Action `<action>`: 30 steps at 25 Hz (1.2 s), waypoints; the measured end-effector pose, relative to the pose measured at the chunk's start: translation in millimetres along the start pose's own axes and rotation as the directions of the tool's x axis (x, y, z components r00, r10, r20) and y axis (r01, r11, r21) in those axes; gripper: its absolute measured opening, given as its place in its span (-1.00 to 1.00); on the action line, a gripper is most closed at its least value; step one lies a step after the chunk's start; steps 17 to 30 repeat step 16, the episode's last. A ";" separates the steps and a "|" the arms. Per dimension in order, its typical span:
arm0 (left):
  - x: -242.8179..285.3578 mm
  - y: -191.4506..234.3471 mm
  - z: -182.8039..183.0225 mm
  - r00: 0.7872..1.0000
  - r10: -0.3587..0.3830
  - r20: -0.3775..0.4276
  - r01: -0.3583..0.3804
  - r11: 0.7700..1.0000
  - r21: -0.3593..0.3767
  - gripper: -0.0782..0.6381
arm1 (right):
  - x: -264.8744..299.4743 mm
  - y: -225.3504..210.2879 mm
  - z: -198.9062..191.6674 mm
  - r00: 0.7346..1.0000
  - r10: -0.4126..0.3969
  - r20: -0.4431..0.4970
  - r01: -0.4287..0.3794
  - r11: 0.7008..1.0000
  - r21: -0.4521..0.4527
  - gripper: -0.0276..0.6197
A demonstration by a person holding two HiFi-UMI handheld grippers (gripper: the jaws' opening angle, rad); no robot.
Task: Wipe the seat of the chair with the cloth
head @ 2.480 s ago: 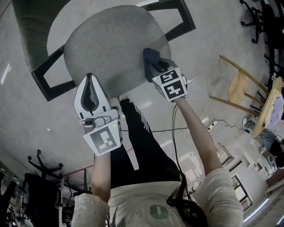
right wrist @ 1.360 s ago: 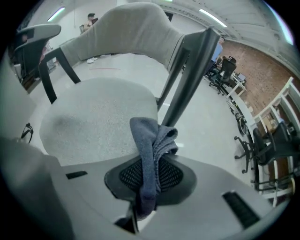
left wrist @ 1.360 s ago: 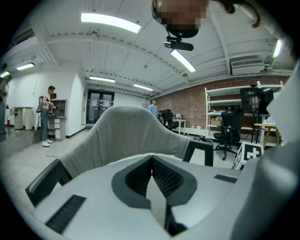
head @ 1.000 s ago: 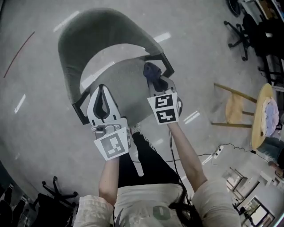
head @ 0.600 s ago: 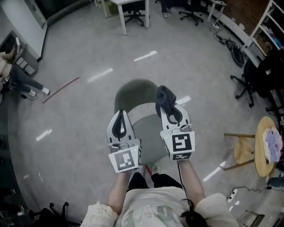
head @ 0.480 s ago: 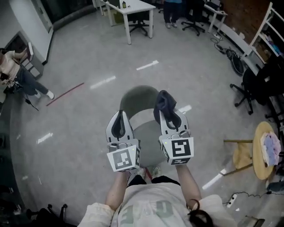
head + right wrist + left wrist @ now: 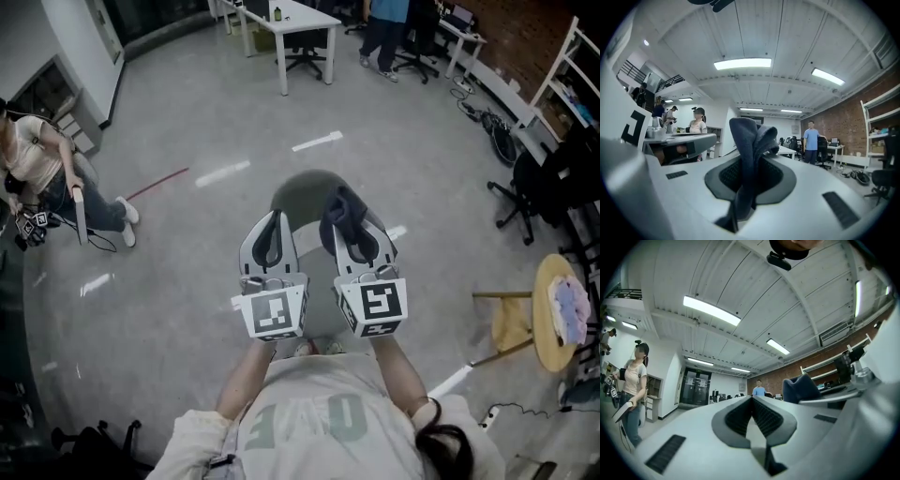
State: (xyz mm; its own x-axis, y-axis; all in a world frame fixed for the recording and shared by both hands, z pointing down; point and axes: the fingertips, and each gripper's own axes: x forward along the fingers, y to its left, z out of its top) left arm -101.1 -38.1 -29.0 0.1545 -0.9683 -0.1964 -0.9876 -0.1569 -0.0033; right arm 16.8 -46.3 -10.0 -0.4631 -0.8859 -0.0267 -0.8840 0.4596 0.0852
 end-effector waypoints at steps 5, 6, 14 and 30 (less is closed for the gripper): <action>-3.4 3.4 -0.6 1.000 -0.025 0.007 0.025 1.000 -0.015 -0.74 | 5.6 13.2 3.9 1.000 0.013 0.001 -0.013 1.000 0.009 -0.74; -6.2 2.5 -2.0 1.000 -0.028 0.002 0.028 0.999 -0.018 -0.74 | 3.6 15.9 2.1 1.000 0.017 -0.006 -0.017 1.000 0.015 -0.74; -7.5 20.9 -4.6 1.000 -0.027 -0.003 0.027 0.999 -0.040 -0.74 | 12.5 29.5 -3.1 0.999 0.011 -0.030 -0.010 1.000 0.015 -0.74; -7.7 30.1 -8.4 1.000 -0.022 -0.019 0.021 0.999 -0.038 -0.74 | 16.5 34.1 -3.3 0.999 0.008 -0.035 -0.007 1.000 0.016 -0.74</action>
